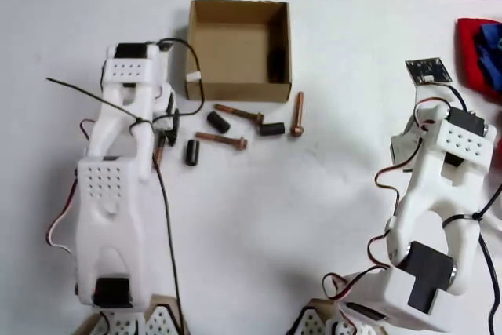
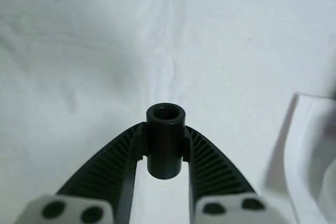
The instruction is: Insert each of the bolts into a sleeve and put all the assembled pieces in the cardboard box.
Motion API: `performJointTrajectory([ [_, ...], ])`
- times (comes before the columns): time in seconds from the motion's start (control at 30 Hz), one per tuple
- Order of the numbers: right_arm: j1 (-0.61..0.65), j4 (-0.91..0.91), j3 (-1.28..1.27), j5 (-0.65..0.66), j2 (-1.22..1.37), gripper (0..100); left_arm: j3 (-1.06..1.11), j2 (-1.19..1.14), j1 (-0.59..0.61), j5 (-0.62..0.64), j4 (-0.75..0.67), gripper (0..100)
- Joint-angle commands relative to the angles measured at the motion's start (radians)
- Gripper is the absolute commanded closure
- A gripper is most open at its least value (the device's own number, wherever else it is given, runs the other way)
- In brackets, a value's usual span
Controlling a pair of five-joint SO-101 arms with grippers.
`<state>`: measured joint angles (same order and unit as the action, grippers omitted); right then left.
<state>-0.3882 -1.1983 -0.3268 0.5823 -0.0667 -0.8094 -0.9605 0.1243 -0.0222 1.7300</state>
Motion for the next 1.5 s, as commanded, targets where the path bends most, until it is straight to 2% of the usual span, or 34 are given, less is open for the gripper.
performJointTrajectory([
  [0.0, -0.007, 0.007, 0.012, 0.005, -0.064, 97.8, -0.036, -0.008, -0.003, 0.003, -0.049, 82],
  [0.27, -0.005, 0.007, 0.011, 0.005, -0.064, 97.8, -0.036, -0.009, -0.012, 0.003, -0.097, 82],
  [0.33, -0.005, 0.007, 0.011, 0.005, -0.064, 97.8, -0.036, -0.009, -0.014, 0.002, -0.094, 87],
  [0.4, -0.005, 0.007, 0.009, 0.005, -0.064, 97.8, -0.036, -0.009, -0.014, 0.002, -0.094, 97],
  [0.43, -0.004, 0.007, 0.009, 0.005, -0.064, 97.8, -0.036, -0.009, -0.014, 0.002, -0.094, 98],
  [0.47, -0.004, 0.007, 0.009, 0.005, -0.064, 97.8, -0.036, -0.009, -0.014, 0.002, -0.094, 96],
  [0.67, 0.036, 0.007, 0.005, 0.005, -0.064, 97.8, -0.036, 0.003, -0.026, 0.005, -0.097, 97],
  [0.8, 0.073, 0.010, -0.029, 0.000, -0.067, 97.8, -0.038, 0.052, -0.071, 0.005, -0.031, 97],
  [1.0, 0.130, 0.110, -0.169, 0.002, -0.194, 97.8, -0.025, 0.221, -0.163, -0.002, 0.051, 97],
  [1.23, 0.255, 0.232, -0.417, -0.003, -0.429, 97.8, 0.007, 0.486, -0.163, 0.000, 0.049, 97],
  [1.37, 0.308, 0.317, -0.534, -0.006, -0.513, 97.8, 0.193, 0.701, -0.183, 0.006, 0.023, 97],
  [1.47, 0.340, 0.366, -0.597, -0.087, -0.565, 97.8, 0.407, 0.921, -0.193, 0.041, -0.089, 97],
])
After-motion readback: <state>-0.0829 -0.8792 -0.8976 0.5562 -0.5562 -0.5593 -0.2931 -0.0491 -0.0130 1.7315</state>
